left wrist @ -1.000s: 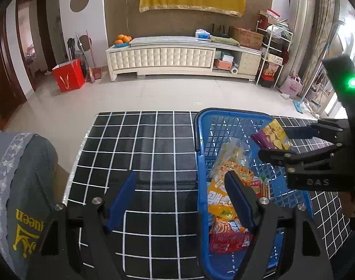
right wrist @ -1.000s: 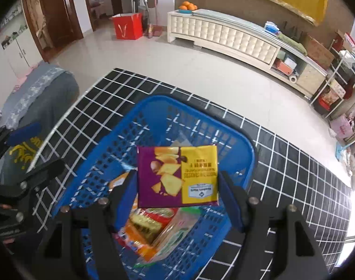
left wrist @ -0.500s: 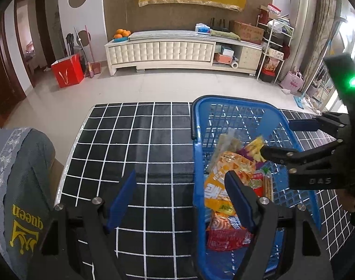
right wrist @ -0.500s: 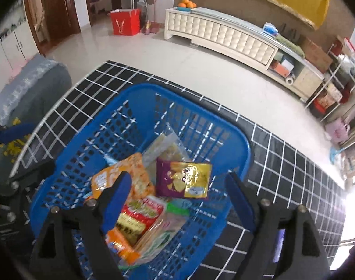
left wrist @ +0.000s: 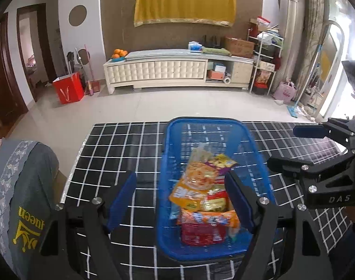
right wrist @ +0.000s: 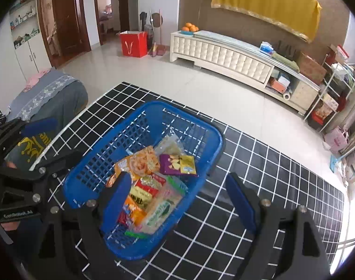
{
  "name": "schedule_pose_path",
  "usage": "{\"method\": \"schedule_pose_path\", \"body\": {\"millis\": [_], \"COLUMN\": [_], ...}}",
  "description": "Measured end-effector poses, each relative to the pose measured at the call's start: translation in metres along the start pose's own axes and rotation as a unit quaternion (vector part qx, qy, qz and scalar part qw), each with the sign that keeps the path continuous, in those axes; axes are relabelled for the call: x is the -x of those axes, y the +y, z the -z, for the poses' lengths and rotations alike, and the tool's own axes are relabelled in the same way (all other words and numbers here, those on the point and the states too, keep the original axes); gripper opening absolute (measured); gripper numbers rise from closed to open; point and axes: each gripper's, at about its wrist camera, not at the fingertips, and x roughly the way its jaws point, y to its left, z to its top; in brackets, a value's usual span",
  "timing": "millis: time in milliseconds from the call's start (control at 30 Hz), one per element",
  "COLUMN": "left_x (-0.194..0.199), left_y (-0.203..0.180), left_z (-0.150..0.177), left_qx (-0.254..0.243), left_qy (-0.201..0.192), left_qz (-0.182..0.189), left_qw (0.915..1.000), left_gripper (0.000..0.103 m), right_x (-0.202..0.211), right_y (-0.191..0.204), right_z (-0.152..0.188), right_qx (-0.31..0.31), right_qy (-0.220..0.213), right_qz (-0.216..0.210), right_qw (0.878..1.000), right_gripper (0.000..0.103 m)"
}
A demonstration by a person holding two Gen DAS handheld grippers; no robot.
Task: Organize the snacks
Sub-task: 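Move the right tool to the purple Doublemint pack and grasp it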
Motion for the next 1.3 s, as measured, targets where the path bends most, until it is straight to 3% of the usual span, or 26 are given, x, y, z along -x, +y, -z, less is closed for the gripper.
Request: {"method": "schedule_pose_path", "body": {"millis": [333, 433, 633, 767, 867, 1300], "left_x": [0.023, 0.024, 0.023, 0.02, 0.016, -0.059], "left_y": [-0.033, -0.042, -0.056, -0.06, -0.06, -0.051], "left_z": [0.004, 0.006, 0.012, 0.011, 0.01, 0.009], "left_qx": [-0.019, -0.03, -0.047, -0.04, -0.041, -0.048], "left_qy": [-0.033, -0.032, -0.03, -0.021, -0.013, 0.06], "left_qz": [0.011, 0.011, 0.002, -0.001, -0.001, -0.035], "left_qw": [0.9992, 0.999, 0.9985, 0.999, 0.9991, 0.9964], "left_gripper": [0.076, 0.088, 0.088, 0.09, 0.103, 0.103], "right_x": [0.04, 0.051, 0.067, 0.07, 0.068, 0.007], "right_y": [-0.024, -0.031, -0.046, -0.059, -0.072, -0.13], "right_z": [0.025, 0.035, 0.054, 0.063, 0.071, 0.099], "right_qx": [-0.038, -0.045, -0.055, -0.067, -0.081, -0.138], "right_qy": [-0.029, -0.05, -0.079, -0.078, -0.071, -0.001], "right_qz": [0.012, 0.03, 0.048, 0.055, 0.058, 0.067], "right_qw": [0.999, 0.997, 0.994, 0.993, 0.992, 0.988], "right_gripper": [0.092, 0.098, 0.103, 0.103, 0.103, 0.103]}}
